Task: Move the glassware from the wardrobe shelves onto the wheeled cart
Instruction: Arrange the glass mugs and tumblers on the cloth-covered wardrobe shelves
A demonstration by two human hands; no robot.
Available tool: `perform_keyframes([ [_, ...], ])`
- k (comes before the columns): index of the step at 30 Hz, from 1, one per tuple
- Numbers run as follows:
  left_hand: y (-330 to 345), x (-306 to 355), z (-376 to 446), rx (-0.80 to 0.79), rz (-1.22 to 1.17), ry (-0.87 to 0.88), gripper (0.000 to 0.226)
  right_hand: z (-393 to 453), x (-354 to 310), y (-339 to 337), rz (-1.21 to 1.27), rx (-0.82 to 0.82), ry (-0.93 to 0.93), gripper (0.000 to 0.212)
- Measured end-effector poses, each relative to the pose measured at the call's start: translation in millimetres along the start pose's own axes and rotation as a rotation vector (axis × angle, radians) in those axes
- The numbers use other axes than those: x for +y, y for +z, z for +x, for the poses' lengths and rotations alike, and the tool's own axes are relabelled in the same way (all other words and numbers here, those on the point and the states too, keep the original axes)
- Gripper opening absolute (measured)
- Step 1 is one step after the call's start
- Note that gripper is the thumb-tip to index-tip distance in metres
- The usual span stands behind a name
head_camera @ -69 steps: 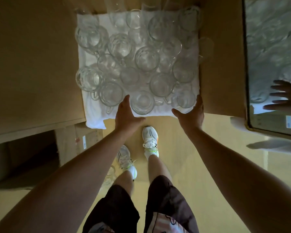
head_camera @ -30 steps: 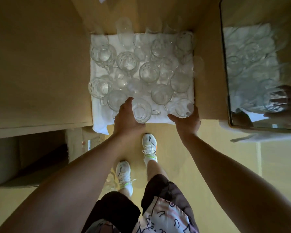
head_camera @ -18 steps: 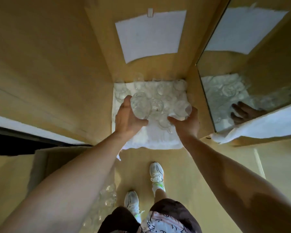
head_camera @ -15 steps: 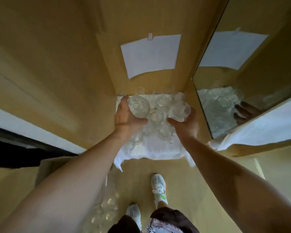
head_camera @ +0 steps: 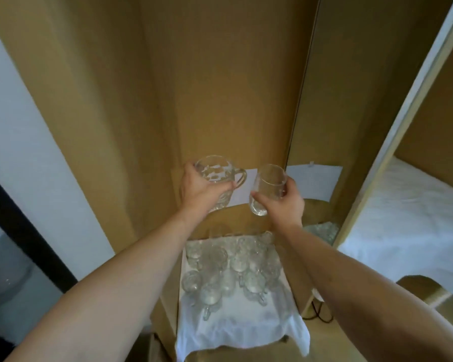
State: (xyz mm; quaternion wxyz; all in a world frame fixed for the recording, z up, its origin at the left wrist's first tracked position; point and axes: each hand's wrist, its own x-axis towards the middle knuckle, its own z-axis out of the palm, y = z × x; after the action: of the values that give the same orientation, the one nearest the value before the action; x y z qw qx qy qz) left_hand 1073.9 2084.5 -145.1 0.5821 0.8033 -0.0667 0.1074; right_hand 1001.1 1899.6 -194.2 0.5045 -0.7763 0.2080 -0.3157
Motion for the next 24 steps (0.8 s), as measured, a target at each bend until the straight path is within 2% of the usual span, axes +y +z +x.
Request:
perform_keyframes([
  [4,-10.2,33.2,-11.7,-0.001,-0.135,0.063,0.104,-9.1,-37.2,-21.4,-0.001,0.072,-0.048,0.094],
  [8,-14.4,53.1,-24.9,-0.038,-0.284,0.093,0.107,-25.6,-61.5,-45.0,0.041,0.136,-0.121,0.093],
  [15,-10.4,97.6,-66.0,-0.091,-0.369,0.134,0.107,-45.1,-81.6,-95.9,0.201,0.189,-0.171,0.095],
  [22,35.1,156.0,-128.3,-0.125,-0.393,0.212,0.092,-46.1,-74.6,-182.0,0.235,0.208,-0.221,0.083],
  [24,56.5,173.8,-149.6,-0.134,-0.399,0.217,0.090,-49.1,-66.8,-216.5,0.222,0.215,-0.223,0.087],
])
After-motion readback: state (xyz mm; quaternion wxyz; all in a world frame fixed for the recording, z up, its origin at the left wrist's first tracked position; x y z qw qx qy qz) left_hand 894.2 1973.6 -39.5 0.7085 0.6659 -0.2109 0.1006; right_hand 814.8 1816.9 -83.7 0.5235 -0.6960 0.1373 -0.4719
